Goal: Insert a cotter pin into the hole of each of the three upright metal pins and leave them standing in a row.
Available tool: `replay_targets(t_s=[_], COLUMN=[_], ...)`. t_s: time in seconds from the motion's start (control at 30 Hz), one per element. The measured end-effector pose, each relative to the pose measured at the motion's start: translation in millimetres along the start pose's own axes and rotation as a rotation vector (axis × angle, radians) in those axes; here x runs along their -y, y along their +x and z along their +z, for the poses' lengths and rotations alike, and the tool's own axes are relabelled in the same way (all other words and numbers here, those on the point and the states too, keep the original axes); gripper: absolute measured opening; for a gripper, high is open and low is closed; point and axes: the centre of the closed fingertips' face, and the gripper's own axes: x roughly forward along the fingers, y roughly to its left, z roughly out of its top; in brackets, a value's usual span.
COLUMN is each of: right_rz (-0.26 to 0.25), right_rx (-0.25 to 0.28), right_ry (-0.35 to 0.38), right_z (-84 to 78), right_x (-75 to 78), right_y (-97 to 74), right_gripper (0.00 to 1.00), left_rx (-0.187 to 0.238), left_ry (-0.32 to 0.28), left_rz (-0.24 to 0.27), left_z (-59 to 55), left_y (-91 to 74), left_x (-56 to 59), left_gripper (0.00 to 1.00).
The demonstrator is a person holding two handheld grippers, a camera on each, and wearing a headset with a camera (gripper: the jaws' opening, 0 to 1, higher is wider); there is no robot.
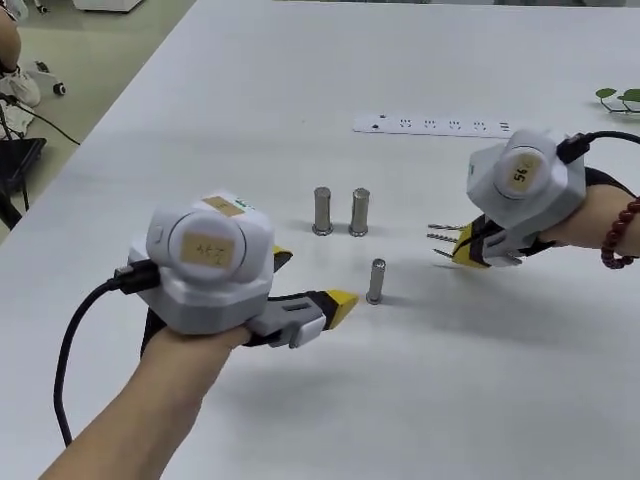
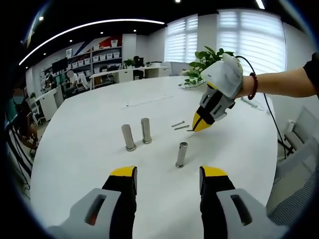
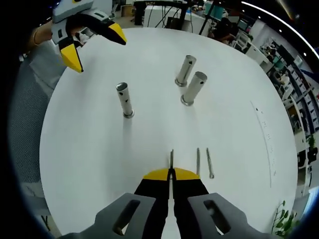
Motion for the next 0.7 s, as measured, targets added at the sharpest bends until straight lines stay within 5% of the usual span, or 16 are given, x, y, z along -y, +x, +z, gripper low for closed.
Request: replay_targets(t_s=[0.17, 0.7], right_rz=[-0.014, -0.071], right_rx=[0.075, 0.172], right_ry=[-0.044, -0.225], right_z=[17.1, 56.1], right_x=[-9.7, -30.3], right_y=[-12.4, -39.7], right_gripper=[0.00, 0.00], left_rx=[0.009, 0.032], left_ry=[-0.003, -0.069], left_rz=[-0.026, -0.127], left_z=[6.6, 27.4], left_y=[-0.5, 7.0], left_x=[10.4, 31.2], left_gripper=[0.42, 0.31])
